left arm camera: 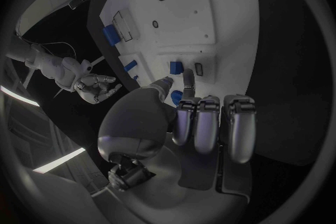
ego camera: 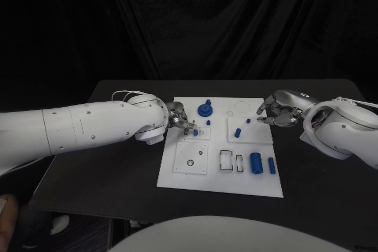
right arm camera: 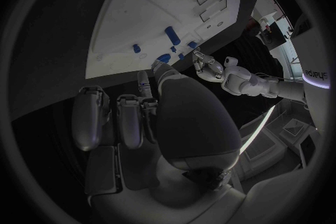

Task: Assemble the parts on the task board

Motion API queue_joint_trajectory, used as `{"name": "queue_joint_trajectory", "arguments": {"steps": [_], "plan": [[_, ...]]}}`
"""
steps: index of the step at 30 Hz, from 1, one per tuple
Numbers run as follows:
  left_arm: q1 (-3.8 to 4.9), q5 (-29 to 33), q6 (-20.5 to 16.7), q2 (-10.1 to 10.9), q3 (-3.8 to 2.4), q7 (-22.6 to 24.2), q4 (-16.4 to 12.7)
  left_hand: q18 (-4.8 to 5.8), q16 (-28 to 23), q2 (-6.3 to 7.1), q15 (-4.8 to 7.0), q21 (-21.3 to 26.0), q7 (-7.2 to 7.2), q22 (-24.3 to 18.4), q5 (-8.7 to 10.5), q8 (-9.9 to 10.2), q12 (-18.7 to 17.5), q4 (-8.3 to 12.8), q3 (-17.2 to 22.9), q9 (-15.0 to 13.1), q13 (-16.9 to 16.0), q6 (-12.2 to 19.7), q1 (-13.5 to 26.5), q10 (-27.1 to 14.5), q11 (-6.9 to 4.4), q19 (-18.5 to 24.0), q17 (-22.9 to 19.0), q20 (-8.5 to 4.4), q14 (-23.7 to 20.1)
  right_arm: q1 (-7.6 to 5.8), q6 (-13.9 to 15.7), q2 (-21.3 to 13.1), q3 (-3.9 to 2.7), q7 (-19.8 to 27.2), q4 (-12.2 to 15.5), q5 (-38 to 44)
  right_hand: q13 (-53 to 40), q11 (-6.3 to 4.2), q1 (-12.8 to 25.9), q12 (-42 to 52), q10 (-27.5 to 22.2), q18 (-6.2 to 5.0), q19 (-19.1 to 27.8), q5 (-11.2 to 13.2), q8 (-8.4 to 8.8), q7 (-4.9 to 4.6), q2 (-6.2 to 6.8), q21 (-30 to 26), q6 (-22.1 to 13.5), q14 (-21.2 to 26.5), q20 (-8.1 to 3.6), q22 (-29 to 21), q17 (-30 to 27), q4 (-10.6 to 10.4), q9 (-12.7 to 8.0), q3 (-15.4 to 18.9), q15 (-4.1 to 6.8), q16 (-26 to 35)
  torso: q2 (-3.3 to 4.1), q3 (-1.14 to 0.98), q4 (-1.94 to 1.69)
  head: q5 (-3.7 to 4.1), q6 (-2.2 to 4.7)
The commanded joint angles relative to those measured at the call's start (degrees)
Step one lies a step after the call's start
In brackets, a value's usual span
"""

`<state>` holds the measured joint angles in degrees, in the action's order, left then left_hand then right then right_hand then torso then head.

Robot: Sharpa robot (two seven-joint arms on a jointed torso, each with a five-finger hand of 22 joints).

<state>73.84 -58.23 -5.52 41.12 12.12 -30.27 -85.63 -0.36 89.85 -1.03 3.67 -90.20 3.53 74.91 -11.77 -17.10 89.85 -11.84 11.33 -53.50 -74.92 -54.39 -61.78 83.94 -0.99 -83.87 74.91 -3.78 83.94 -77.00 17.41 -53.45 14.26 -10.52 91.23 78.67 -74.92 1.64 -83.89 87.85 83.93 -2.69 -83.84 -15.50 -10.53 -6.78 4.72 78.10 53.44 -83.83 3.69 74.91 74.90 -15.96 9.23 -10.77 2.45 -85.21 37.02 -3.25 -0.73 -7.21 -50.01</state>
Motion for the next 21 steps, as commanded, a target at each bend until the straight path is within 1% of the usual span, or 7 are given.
{"name": "queue_joint_trajectory", "arguments": {"steps": [1,4,5,7,13,17,21], "plan": [[0.06,-0.15,1.7,-0.37,-0.03,0.13,0.13,0.36,0.15,0.22,-0.39,0.2,-0.08,15.09,0.23,-0.35,0.15,0.43,0.02,-0.51,-15.08,0.71,-0.1,6.06,0.38,-6.13,15.09,0.24,6.06,0.14,-0.45,-0.12,-0.04,-1.21,0.14,0.11,-11.32,0.31,0.25,-0.26,3.22,-0.32,-0.86,-0.38,0.18,0.01,-0.33,-0.2,0.13,-4.56,0.35,10.59,8.06,-0.23,-0.07,-0.1,-0.31,0.32,0.15,0.15,-0.06,-0.01,0.01],[0.05,-0.15,1.92,-0.58,-0.03,0.33,0.24,0.36,0.15,0.25,-0.51,0.2,0.07,15.09,0.92,-1.27,0.15,0.6,0.17,-2.88,-15.08,1.9,0.74,6.06,0.54,-6.13,15.09,0.34,6.06,0.14,-0.5,-0.18,-0.04,-1.26,0.2,0.11,-11.32,0.31,0.25,-0.26,3.22,-0.32,-0.86,-0.38,0.18,0.01,-0.33,-0.2,0.13,-4.56,0.35,10.59,8.06,-0.23,-0.07,-0.1,-0.31,0.32,0.14,0.14,0.03,-0.06,0.01],[0.04,-0.15,1.99,-0.66,-0.03,0.4,0.27,0.36,0.15,0.32,-0.59,0.2,0.22,15.09,0.62,-1.7,0.15,0.39,0.09,-3.91,-15.08,2.68,1.29,6.06,0.62,-6.13,15.09,0.4,6.06,0.14,-0.51,-0.2,-0.04,-1.28,0.23,0.11,-11.32,0.31,0.25,-0.26,3.22,-0.32,-0.86,-0.38,0.18,0.01,-0.33,-0.2,0.13,-4.56,0.35,10.59,8.06,-0.23,-0.07,-0.1,-0.31,0.32,0.13,0.14,0.05,-0.05,0.01],[0.04,-0.15,2.09,-0.79,-0.03,0.49,0.33,0.36,0.15,0.75,-0.69,0.2,0.3,15.09,-2.45,-2.44,0.15,-0.34,-0.42,-5.5,-15.08,3.46,1.95,6.06,0.71,-6.13,15.09,0.51,6.06,0.14,-0.54,-0.22,-0.04,-1.33,0.27,0.11,-11.32,0.31,0.25,-0.26,3.22,-0.32,-0.86,-0.38,0.18,0.01,-0.33,-0.2,0.13,-4.56,0.35,10.59,8.06,-0.23,-0.07,-0.1,-0.31,0.32,0.14,0.15,0.04,-0.03,0.01],[0.02,-0.15,1.82,-1.13,-0.03,0.93,0.48,0.36,0.15,0.96,-0.77,0.2,0.5,15.09,-2.27,-2.49,0.15,-0.86,-0.89,-6.2,-15.08,4.36,2.25,6.06,0.86,-6.13,15.09,0.58,6.06,0.14,-0.71,-0.21,-0.04,-1.47,0.36,0.11,-11.34,0.31,0.33,-0.25,3.24,-0.31,-0.87,-0.5,0.18,0.02,-0.41,-0.2,0.15,-4.57,0.35,10.59,8.08,-0.27,-0.09,-0.12,-0.31,0.3,0.24,0.21,0.04,0.0,0.01],[0.01,-0.15,2.13,-1.34,-0.03,0.79,0.59,0.36,0.15,0.99,-0.88,0.2,0.65,15.09,-1.61,-2.48,0.15,-1.19,-1.19,-6.67,-15.08,5.0,2.32,6.06,1.0,-6.13,15.09,0.67,6.06,0.14,-0.86,-0.24,-0.04,-1.6,0.41,0.11,-11.34,0.31,0.33,-0.25,3.24,-0.31,-0.87,-0.5,0.18,0.02,-0.41,-0.2,0.15,-4.57,0.35,10.59,8.08,-0.27,-0.09,-0.12,-0.31,0.3,0.22,0.15,0.07,-0.1,0.01],[-0.01,-0.15,2.54,-1.64,-0.02,0.57,0.89,0.36,0.15,0.98,-0.9,0.2,0.67,15.09,-1.56,-2.45,0.15,-1.2,-1.21,-6.73,-15.08,5.12,2.28,6.06,1.03,-6.13,15.09,0.68,6.06,0.14,-1.0,-0.25,-0.04,-1.71,0.44,0.11,-11.31,0.3,0.4,-0.27,3.22,-0.32,-0.88,-0.57,0.18,0.02,-0.46,-0.2,0.16,-4.56,0.35,10.59,8.04,-0.32,-0.11,-0.13,-0.31,0.34,0.23,0.13,0.06,-0.17,0.01]]}}
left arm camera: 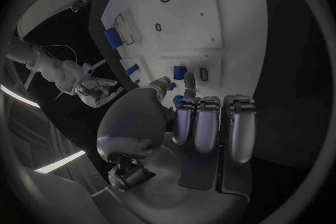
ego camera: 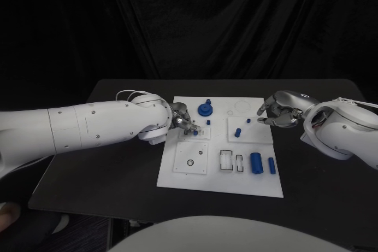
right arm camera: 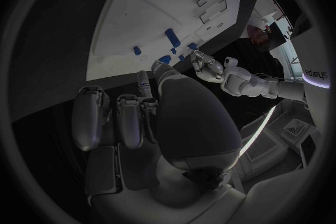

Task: Assemble the parts on the task board

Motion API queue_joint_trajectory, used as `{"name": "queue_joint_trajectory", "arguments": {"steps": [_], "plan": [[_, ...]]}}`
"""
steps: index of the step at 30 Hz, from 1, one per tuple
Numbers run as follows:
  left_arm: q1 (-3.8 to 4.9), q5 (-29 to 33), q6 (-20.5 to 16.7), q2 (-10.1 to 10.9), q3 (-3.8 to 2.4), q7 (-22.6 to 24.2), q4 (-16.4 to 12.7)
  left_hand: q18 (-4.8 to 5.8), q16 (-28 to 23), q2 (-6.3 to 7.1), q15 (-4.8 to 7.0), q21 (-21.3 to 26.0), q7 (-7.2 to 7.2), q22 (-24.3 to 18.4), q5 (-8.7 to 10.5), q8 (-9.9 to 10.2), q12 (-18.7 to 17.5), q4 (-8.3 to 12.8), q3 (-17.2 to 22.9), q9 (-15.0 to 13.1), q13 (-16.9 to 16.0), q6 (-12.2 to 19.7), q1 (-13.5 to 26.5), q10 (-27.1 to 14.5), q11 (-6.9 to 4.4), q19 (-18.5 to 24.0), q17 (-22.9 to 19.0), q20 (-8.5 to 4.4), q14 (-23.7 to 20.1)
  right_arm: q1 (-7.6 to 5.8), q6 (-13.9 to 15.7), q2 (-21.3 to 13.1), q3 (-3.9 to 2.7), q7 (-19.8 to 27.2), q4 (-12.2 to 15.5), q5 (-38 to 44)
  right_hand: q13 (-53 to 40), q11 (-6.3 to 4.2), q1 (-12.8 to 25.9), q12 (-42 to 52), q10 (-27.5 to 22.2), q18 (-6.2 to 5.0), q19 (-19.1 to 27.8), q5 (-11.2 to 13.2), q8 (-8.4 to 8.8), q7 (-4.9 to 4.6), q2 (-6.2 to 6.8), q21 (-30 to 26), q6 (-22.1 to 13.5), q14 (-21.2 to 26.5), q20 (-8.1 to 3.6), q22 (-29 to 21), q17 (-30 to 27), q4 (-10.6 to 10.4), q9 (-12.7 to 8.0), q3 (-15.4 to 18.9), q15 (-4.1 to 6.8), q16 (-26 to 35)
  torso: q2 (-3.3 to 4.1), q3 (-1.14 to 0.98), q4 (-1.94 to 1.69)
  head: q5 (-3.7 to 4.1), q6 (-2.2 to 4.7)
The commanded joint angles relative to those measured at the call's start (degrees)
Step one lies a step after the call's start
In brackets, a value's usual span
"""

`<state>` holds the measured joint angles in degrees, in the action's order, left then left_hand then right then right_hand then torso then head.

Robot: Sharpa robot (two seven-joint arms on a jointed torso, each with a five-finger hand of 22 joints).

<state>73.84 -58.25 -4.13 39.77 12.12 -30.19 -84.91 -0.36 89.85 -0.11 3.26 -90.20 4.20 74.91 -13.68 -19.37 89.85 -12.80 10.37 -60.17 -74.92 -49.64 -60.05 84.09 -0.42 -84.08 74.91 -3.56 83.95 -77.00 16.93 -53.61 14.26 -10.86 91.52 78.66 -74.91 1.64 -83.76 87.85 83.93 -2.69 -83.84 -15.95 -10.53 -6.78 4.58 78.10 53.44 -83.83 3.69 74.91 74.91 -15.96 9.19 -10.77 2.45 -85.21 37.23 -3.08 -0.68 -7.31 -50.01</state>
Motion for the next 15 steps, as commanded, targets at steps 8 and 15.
{"name": "queue_joint_trajectory", "arguments": {"steps": [8,15], "plan": [[-0.08,-0.13,1.71,-0.87,-0.02,0.23,0.83,0.36,0.15,-0.1,-0.55,0.2,0.07,15.09,0.38,-0.13,0.15,-0.18,-0.17,-0.31,-15.08,0.83,0.21,5.91,0.53,-5.92,15.09,0.53,6.05,0.14,-0.82,-0.08,-0.04,-1.58,0.18,0.11,-11.32,0.3,0.27,-0.27,3.22,-0.32,-0.88,-0.13,0.18,0.02,-0.33,-0.2,0.16,-4.56,0.35,10.6,8.03,-0.32,-0.07,-0.13,-0.31,0.34,0.01,-0.03,-0.03,0.1,0.01],[-0.12,-0.13,2.01,-1.39,-0.02,0.12,1.38,0.36,0.15,-0.28,-0.59,0.2,0.07,15.09,0.23,-0.2,0.15,-0.08,-0.05,-0.54,-15.08,0.96,-0.13,5.91,0.55,-5.92,15.09,0.57,6.05,0.14,-1.13,-0.04,-0.04,-1.79,0.11,0.11,-11.28,0.3,0.31,-0.3,3.19,-0.32,-0.87,-0.16,0.18,0.02,-0.35,-0.23,0.16,-4.56,0.35,10.59,8.03,-0.34,-0.08,-0.14,-0.31,0.34,-0.09,-0.02,-0.03,0.01,0.01]]}}
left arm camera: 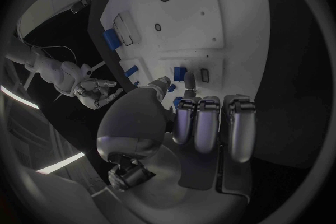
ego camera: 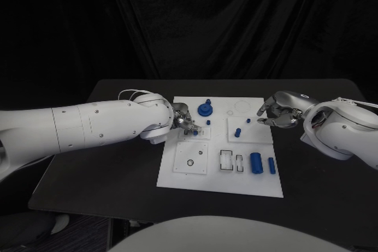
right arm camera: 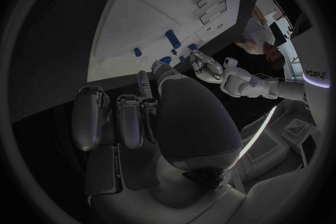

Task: Assemble the parts on the task board

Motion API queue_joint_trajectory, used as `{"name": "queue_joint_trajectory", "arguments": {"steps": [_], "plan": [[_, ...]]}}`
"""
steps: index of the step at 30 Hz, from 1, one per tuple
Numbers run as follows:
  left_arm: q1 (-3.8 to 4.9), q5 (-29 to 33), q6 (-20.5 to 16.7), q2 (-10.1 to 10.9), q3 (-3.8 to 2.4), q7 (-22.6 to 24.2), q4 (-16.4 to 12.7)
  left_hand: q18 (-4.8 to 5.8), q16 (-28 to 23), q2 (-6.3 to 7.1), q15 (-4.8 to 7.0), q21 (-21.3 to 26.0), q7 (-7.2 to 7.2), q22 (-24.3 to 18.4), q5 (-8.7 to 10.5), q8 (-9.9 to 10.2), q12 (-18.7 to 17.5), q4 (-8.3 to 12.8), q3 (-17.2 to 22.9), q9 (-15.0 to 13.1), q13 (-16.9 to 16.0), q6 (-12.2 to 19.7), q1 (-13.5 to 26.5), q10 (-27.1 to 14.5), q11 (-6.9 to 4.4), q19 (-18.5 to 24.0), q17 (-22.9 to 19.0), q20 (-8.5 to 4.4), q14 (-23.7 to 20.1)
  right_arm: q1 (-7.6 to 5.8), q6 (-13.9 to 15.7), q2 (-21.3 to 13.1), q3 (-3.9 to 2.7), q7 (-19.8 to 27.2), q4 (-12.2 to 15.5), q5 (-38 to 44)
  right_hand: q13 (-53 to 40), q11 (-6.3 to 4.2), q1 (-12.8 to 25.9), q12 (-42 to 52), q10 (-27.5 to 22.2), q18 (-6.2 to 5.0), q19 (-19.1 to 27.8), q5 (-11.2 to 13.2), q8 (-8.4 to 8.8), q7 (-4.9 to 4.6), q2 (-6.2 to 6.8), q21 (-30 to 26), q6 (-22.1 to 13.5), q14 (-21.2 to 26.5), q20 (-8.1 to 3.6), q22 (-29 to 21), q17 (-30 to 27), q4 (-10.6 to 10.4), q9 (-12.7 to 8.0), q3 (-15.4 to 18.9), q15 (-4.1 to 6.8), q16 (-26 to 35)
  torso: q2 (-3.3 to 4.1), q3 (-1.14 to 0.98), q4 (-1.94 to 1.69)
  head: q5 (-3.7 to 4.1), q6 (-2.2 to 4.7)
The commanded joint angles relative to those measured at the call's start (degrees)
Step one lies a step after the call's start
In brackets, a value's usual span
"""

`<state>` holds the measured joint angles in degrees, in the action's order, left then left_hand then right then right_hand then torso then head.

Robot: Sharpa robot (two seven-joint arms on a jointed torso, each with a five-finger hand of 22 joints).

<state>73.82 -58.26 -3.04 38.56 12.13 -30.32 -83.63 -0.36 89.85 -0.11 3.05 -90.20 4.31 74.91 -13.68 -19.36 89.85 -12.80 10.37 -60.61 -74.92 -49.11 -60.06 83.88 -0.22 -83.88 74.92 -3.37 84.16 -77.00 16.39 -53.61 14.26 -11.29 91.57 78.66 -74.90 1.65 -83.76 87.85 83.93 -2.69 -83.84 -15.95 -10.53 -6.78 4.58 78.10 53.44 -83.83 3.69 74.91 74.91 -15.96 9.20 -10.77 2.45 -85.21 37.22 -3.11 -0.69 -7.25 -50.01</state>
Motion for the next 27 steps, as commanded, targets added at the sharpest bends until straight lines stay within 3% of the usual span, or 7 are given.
{"name": "queue_joint_trajectory", "arguments": {"steps": [1,27], "plan": [[-0.11,-0.12,1.0,-0.28,-0.03,0.23,0.22,0.36,0.15,-0.31,-0.39,0.2,-0.03,15.09,0.18,-0.22,0.15,-0.04,-0.02,-0.16,-15.08,0.47,-0.23,6.12,0.35,-6.12,15.08,0.39,5.84,0.14,-0.65,0.0,-0.04,-1.39,0.05,0.12,-11.23,0.3,0.36,-0.33,3.15,-0.33,-0.85,-0.21,0.18,0.03,-0.38,-0.28,0.17,-4.56,0.35,10.58,8.02,-0.36,-0.1,-0.14,-0.31,0.35,-0.06,0.02,0.02,-0.06,0.01],[-0.37,-0.12,2.83,-1.45,-0.03,-0.18,1.59,0.36,0.15,-0.55,-0.44,0.2,-0.08,15.09,-2.89,-0.55,0.15,0.91,0.87,-1.57,-15.08,1.17,-2.36,6.12,0.35,-6.12,15.08,0.49,5.84,0.14,-1.62,0.27,-0.04,-1.89,-0.15,-0.17,-11.16,0.26,0.35,-0.38,3.1,-0.37,-0.78,-0.52,0.2,0.07,-0.43,-0.48,0.18,-4.54,0.34,10.51,7.9,-0.28,-0.14,-0.21,-0.29,0.44,-0.07,0.0,0.05,-0.02,0.01]]}}
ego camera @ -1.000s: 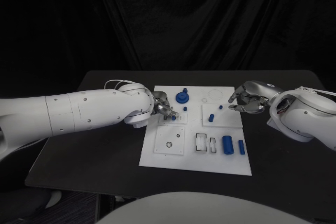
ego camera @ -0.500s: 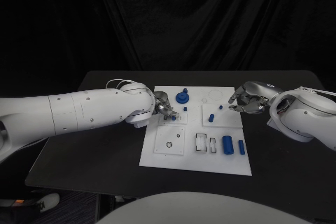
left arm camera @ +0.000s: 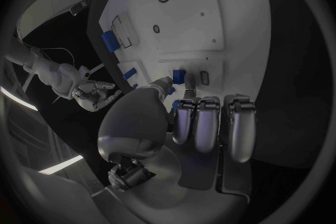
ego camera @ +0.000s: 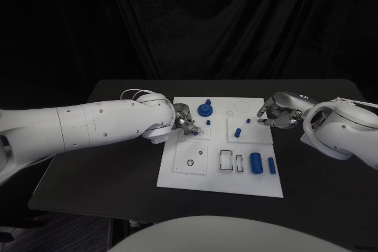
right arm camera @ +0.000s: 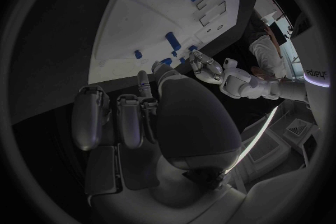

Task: Assemble the parts on the task board

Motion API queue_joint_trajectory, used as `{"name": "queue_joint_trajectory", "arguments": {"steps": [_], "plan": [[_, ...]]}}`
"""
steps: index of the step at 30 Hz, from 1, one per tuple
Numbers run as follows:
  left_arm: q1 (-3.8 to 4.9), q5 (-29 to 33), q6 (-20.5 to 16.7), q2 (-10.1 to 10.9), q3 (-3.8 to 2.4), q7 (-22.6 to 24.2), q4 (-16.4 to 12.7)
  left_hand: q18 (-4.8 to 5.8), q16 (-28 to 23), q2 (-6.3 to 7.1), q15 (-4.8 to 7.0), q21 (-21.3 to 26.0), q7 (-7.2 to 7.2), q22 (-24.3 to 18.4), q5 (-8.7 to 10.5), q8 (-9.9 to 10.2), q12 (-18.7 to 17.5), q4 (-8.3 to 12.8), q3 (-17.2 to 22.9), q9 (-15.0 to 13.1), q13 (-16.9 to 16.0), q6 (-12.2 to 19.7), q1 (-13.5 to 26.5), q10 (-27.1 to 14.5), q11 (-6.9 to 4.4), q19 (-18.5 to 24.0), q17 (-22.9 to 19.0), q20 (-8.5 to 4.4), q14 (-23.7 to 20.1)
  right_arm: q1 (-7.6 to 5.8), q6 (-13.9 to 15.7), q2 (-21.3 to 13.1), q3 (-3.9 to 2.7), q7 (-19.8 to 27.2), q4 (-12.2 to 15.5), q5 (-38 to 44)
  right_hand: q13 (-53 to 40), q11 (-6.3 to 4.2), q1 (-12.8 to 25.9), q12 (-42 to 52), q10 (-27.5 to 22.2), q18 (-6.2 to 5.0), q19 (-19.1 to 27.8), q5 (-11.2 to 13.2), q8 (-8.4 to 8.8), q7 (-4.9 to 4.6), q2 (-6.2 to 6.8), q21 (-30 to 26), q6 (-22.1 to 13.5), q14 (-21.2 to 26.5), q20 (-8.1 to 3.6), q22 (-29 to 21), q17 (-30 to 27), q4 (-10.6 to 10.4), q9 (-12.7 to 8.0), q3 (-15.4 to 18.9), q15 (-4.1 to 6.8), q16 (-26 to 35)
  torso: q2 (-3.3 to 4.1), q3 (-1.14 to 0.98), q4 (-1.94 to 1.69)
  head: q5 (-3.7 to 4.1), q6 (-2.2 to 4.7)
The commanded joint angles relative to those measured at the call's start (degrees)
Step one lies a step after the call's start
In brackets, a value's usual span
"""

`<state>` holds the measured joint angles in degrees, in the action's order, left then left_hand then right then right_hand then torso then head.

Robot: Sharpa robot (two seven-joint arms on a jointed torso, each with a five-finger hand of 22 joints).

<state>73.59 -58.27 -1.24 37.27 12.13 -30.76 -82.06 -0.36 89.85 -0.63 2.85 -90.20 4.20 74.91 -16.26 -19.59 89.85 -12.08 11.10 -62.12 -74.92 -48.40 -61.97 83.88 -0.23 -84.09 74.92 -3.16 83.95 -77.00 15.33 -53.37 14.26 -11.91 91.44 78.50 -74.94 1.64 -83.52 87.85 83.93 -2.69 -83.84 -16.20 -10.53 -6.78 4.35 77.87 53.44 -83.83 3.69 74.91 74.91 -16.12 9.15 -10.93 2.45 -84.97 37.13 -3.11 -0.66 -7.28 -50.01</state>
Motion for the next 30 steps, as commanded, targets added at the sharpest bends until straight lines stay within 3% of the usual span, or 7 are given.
{"name": "queue_joint_trajectory", "arguments": {"steps": [1,17,24,25,29,30], "plan": [[-0.16,-0.11,1.06,-0.2,-0.03,0.3,0.05,0.36,0.15,-0.03,-0.24,0.2,0.04,15.09,-0.31,-0.32,0.15,0.19,0.14,-0.06,-15.08,0.46,-0.45,6.12,0.36,-5.91,15.08,0.28,6.05,0.14,-0.6,0.03,-0.04,-1.28,-0.02,-0.01,-11.13,0.26,0.11,-0.38,3.1,-0.38,-0.78,-0.27,0.2,0.07,-0.2,-0.24,0.18,-4.54,0.34,10.51,7.9,-0.12,-0.09,-0.06,-0.29,0.2,0.02,0.0,0.02,0.03,0.01],[-0.27,-0.11,1.47,-0.86,-0.03,0.79,0.55,0.36,0.15,-0.07,-0.23,0.2,0.04,15.09,-2.34,-0.1,0.15,0.68,0.85,-0.36,-15.08,0.78,-1.32,6.12,0.35,-5.91,15.08,0.27,6.05,0.14,-1.17,0.15,-0.04,-1.53,-0.1,-0.02,-10.98,0.24,-0.01,-0.48,2.99,-0.45,-0.68,-0.61,0.22,0.09,-0.19,-0.53,0.16,-4.51,0.33,10.42,7.76,0.01,-0.14,-0.15,-0.27,0.31,0.01,-0.01,-0.03,0.01,0.01],[-0.3,-0.11,1.42,-0.89,-0.03,0.9,0.7,0.36,0.15,0.44,-0.07,0.2,-0.18,15.09,-9.11,0.3,0.15,1.61,3.56,-0.83,-15.08,0.6,-2.58,6.12,0.15,-5.91,15.08,0.11,6.05,0.14,-1.46,0.15,-0.04,-1.65,-0.12,-0.02,-10.89,0.24,-0.05,-0.54,2.92,-0.46,-0.65,-0.75,0.22,0.09,-0.18,-0.62,0.16,-4.48,0.33,10.39,7.66,0.06,-0.16,-0.18,-0.26,0.38,0.03,-0.01,-0.03,0.06,0.01],[-0.3,-0.11,1.41,-0.89,-0.03,0.92,0.7,0.36,0.15,0.44,-0.07,0.2,-0.18,15.09,-9.13,0.3,0.15,1.61,3.57,-0.83,-15.08,0.6,-2.59,6.12,0.15,-5.91,15.08,0.11,6.05,0.14,-1.5,0.15,-0.04,-1.67,-0.12,-0.02,-10.88,0.24,-0.09,-0.55,2.91,-0.49,-0.61,-0.87,0.23,0.08,-0.17,-0.71,0.15,-4.47,0.32,10.36,7.62,0.09,-0.18,-0.21,-0.26,0.42,0.03,-0.01,-0.03,0.07,0.01],[-0.32,-0.11,1.34,-0.86,-0.03,0.96,0.69,0.36,0.15,1.28,0.07,0.2,-0.33,15.09,-14.04,0.34,0.15,2.21,6.12,-1.23,-15.08,0.3,-2.87,6.12,0.02,-5.91,15.08,-0.05,6.05,0.14,-1.69,0.15,-0.04,-1.74,-0.15,-0.02,-10.88,0.24,-0.09,-0.55,2.91,-0.49,-0.61,-0.87,0.23,0.08,-0.17,-0.71,0.15,-4.47,0.32,10.36,7.62,0.09,-0.18,-0.21,-0.26,0.42,0.03,-0.01,0.0,0.02,0.01],[-0.32,-0.11,1.31,-0.86,-0.03,0.98,0.68,0.36,0.15,1.43,0.09,0.2,-0.37,15.09,-14.49,0.33,0.15,2.37,6.53,-1.32,-15.08,0.26,-2.93,6.12,-0.04,-5.91,15.08,-0.05,6.05,0.15,-1.76,0.15,-0.04,-1.77,-0.16,-0.02,-10.76,0.23,-0.17,-0.63,2.82,-0.54,-0.52,-1.13,0.26,0.08,-0.19,-0.94,0.13,-4.44,0.31,10.28,7.47,0.15,-0.22,-0.3,-0.26,0.52,0.04,-0.01,0.0,0.02,0.01]]}}
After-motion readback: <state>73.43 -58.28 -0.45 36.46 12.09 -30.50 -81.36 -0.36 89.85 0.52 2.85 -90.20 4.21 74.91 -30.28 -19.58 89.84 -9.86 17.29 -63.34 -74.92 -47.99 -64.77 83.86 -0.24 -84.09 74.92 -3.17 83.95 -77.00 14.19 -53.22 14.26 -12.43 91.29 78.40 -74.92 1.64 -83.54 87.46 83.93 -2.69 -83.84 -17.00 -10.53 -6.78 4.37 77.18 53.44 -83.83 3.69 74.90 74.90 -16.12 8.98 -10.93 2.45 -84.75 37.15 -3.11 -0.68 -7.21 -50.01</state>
